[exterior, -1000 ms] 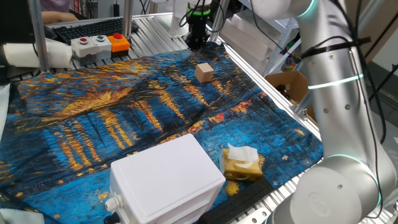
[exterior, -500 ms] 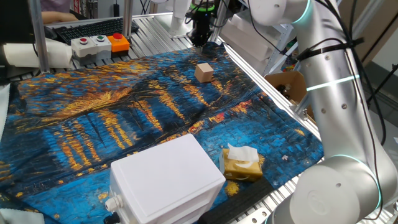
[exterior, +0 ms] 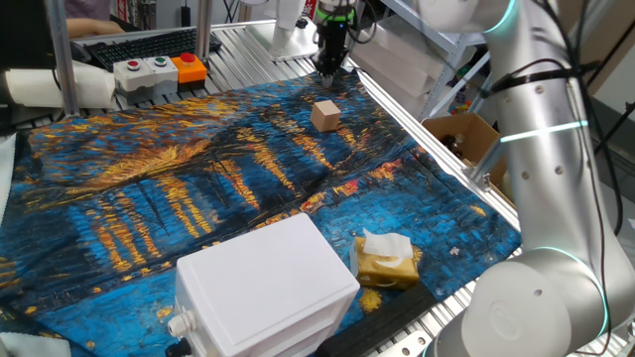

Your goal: Pick up the small block on the left and move it to the right

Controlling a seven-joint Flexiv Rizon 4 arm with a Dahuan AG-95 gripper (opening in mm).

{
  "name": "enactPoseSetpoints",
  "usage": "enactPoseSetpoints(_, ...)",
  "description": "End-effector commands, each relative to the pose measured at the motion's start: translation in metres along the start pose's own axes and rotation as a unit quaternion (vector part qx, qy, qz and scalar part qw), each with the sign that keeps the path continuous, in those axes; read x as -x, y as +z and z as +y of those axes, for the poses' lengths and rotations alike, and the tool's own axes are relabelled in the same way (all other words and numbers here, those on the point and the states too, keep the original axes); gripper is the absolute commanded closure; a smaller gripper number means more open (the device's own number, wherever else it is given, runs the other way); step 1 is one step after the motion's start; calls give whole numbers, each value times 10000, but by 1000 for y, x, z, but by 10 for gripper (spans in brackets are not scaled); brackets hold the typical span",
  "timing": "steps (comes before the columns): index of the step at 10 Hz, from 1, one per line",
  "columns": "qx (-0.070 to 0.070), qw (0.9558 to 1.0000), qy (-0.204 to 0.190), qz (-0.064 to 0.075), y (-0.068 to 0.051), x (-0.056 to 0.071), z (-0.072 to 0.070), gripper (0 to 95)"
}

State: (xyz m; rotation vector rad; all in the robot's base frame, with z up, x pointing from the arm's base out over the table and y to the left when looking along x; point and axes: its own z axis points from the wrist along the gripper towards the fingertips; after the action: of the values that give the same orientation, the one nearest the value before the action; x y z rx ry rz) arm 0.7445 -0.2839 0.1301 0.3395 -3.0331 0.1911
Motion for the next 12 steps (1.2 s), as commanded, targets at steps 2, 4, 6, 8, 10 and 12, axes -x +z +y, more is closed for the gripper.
enactPoseSetpoints(2,12,10000,-52,51,2,2,-3,950)
enactPoseSetpoints(4,29,10000,-18,71,2,2,-3,950)
enactPoseSetpoints(6,30,10000,-1,86,2,2,-3,950)
enactPoseSetpoints(8,29,9999,17,103,2,2,-3,950)
enactPoseSetpoints(10,45,9999,44,111,2,2,-3,950)
enactPoseSetpoints(12,103,9998,150,101,2,2,-3,950)
